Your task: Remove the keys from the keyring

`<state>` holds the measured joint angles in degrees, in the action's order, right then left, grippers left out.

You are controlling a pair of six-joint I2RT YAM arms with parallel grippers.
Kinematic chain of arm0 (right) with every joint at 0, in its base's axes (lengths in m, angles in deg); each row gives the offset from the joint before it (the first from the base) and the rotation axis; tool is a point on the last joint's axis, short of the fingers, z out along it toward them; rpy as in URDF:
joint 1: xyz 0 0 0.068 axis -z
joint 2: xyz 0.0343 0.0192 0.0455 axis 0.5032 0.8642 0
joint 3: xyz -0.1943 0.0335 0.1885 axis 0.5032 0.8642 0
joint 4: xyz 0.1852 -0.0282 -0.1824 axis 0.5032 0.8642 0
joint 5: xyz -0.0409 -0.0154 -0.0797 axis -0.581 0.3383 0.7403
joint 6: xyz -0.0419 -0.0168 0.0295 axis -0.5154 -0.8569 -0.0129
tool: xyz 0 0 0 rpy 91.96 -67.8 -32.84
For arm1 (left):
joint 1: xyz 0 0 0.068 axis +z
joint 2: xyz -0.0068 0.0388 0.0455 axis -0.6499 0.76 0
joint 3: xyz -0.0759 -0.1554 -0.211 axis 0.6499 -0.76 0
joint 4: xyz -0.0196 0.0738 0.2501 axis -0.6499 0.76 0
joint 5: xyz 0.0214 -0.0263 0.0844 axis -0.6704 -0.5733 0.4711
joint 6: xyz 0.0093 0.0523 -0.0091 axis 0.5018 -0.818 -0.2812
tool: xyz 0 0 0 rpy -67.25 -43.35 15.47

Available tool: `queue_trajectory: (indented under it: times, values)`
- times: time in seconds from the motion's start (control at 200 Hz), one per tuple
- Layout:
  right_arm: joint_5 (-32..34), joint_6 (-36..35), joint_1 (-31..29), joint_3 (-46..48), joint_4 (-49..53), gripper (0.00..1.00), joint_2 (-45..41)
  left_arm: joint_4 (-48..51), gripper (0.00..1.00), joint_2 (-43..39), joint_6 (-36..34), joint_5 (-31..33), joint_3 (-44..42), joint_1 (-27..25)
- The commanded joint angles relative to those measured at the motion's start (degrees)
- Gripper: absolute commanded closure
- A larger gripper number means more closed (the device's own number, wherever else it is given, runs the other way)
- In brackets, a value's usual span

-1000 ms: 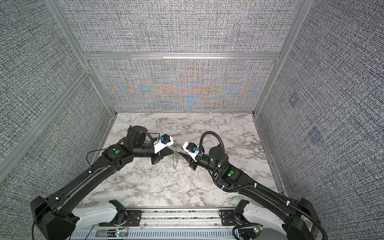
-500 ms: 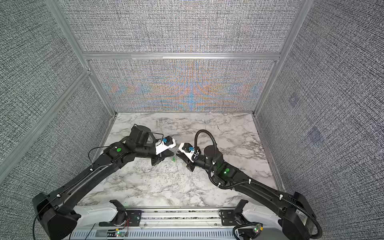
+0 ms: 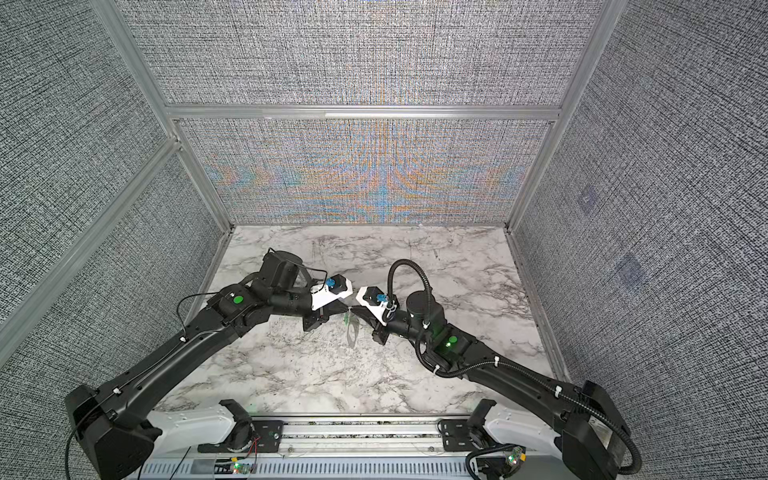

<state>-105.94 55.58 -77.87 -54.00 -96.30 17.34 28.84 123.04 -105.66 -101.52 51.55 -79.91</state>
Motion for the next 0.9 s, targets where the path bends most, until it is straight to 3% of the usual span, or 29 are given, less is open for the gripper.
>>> queue_trajectory:
  times: [0.0,0.105,0.36,0.535,0.895]
  values:
    - [-0.72,1.60,0.01,0.49,-3.41,1.00,-0.46,-2.21,0.82,-0.89,0.93,1.32,-0.81,-0.09]
    - [-0.72,2.88,0.07,0.99,-4.63,1.00,-0.78,-6.74,0.66,-3.21,3.81,3.80,-2.96,0.23]
    - [-0.54,5.02,0.09,1.99,-7.99,1.00,-0.60,-21.45,0.54,-9.78,13.23,6.21,-13.98,0.44]
    - [-0.45,5.20,0.10,2.31,-8.60,1.00,-0.78,-28.62,0.53,-12.68,17.19,7.97,-19.81,0.44]
    - [0.07,5.73,0.11,2.13,-9.41,1.00,-0.64,-36.80,0.54,-12.71,21.91,2.65,-24.80,0.13]
